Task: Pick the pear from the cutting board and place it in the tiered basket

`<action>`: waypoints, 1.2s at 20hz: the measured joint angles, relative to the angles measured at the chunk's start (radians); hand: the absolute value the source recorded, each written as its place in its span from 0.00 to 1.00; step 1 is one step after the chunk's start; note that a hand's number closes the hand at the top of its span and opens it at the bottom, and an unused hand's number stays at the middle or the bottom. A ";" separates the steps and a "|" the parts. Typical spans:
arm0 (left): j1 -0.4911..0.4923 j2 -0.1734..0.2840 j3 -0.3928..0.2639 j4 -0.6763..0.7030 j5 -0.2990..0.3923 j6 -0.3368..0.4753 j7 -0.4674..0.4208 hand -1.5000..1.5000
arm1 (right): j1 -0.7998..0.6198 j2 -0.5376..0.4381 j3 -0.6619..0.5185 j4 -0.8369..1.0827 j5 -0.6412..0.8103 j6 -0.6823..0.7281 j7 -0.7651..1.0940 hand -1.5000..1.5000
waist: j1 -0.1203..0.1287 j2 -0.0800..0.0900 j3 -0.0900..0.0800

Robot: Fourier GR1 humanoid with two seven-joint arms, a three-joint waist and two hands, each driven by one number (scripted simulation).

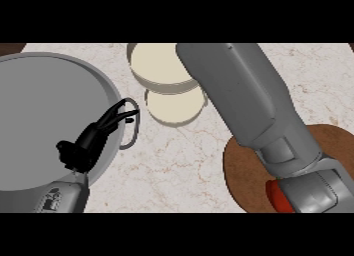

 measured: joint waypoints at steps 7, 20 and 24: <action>-0.006 -0.003 0.002 0.008 -0.003 -0.007 -0.015 0.50 | -0.045 0.000 -0.056 0.105 -0.208 -0.118 0.016 0.00 | 0.009 0.000 0.000; 0.025 0.001 0.026 0.000 -0.020 0.013 0.003 0.50 | -0.083 -0.016 -0.011 0.174 -0.295 -0.417 -0.013 0.00 | -0.038 -0.015 0.003; 0.047 0.004 0.042 -0.011 -0.019 0.020 0.007 0.50 | -0.089 -0.083 0.024 0.195 -0.185 -0.504 0.026 0.00 | -0.065 -0.023 0.003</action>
